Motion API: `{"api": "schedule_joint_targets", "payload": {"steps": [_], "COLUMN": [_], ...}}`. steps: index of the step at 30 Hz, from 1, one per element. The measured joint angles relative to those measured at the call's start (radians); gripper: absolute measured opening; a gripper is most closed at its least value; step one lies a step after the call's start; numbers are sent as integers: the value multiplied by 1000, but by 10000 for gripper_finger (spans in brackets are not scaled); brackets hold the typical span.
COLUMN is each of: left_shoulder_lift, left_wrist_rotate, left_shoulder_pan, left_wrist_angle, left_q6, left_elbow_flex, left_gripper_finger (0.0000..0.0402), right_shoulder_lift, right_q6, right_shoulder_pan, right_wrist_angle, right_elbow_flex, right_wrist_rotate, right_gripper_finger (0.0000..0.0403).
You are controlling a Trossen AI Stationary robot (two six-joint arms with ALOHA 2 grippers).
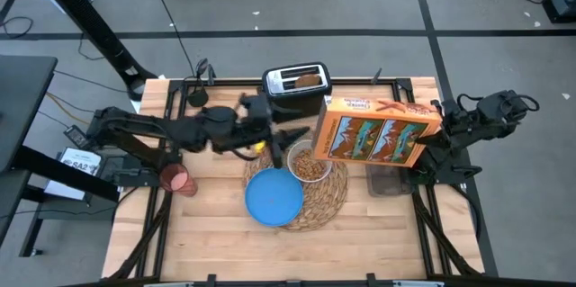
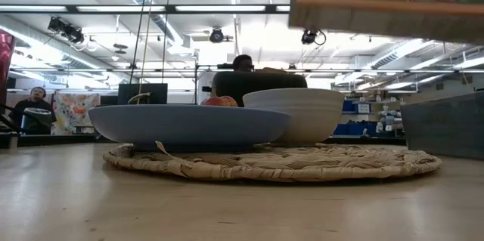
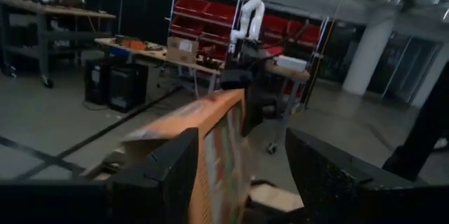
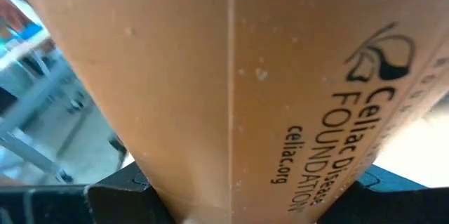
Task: Arrange a breakfast setting
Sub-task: Pour the cereal into the white bowl
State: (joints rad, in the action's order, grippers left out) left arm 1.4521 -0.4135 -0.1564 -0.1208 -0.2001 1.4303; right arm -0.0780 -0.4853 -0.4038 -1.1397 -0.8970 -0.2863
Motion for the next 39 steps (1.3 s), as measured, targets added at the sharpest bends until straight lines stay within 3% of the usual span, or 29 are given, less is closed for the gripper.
{"api": "schedule_joint_targets", "payload": {"steps": [10,18,24,28,39], "left_shoulder_lift": [-146,-134,-75,-20,110], "left_wrist_rotate": [-32,-25,1,29,236], "left_shoulder_pan": [16,16,23,38,83], "left_wrist_angle": [67,55,26,-58,-361], "left_q6": [30,-24,-74,6,85], "left_elbow_flex": [0,0,0,-1,-2], "left_gripper_finger": [219,231,304,347,355], "right_shoulder_lift": [0,-35,-159,-273,-537], "right_q6": [102,272,388,438,492], "right_shoulder_pan": [0,0,0,0,3], "right_wrist_angle": [335,729,1006,1152,1452], "right_elbow_flex": [0,2,2,3,5], "right_wrist_rotate": [-20,-45,-34,-28,-26], "right_gripper_finger": [241,241,241,241,241]}}
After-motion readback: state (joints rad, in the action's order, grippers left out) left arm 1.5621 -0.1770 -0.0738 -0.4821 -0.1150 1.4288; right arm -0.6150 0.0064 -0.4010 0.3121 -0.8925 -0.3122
